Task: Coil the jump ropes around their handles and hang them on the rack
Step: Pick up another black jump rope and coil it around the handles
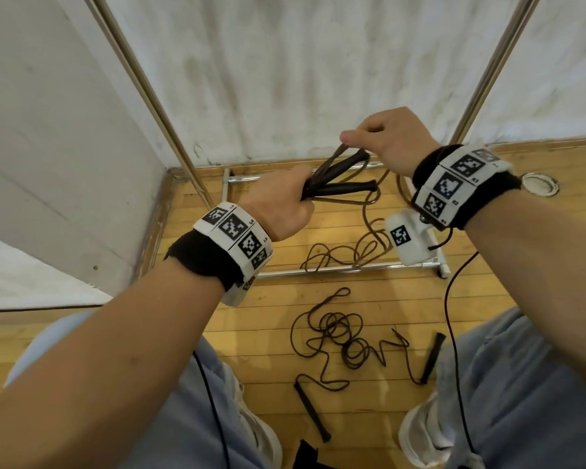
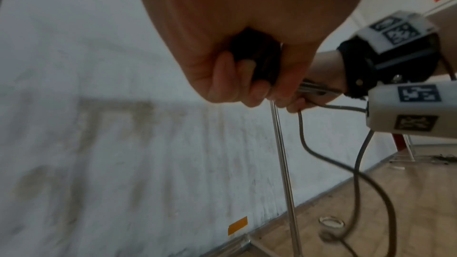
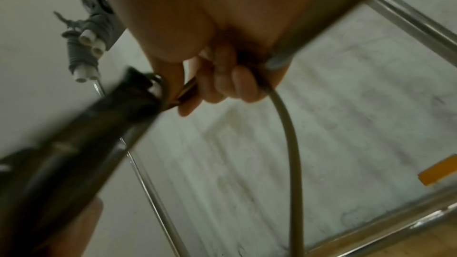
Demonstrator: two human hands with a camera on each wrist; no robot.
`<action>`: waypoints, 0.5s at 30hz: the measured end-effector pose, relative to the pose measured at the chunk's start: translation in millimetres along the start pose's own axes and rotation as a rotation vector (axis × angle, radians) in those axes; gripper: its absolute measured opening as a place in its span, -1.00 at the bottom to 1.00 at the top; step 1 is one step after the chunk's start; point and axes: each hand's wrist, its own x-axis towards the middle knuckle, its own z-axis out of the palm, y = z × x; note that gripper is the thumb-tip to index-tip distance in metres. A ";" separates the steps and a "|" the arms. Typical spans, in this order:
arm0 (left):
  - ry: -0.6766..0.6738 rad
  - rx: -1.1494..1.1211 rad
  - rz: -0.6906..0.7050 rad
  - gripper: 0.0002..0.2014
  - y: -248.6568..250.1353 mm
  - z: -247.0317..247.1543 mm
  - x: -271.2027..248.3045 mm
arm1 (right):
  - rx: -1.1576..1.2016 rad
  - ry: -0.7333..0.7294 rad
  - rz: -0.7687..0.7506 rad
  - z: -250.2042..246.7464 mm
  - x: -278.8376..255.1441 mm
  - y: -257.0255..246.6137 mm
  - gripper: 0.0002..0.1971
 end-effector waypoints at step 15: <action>0.305 -0.483 -0.115 -0.71 11.5 -29.8 9.5 | 0.277 -0.420 0.149 50.2 -24.0 -21.5 -0.50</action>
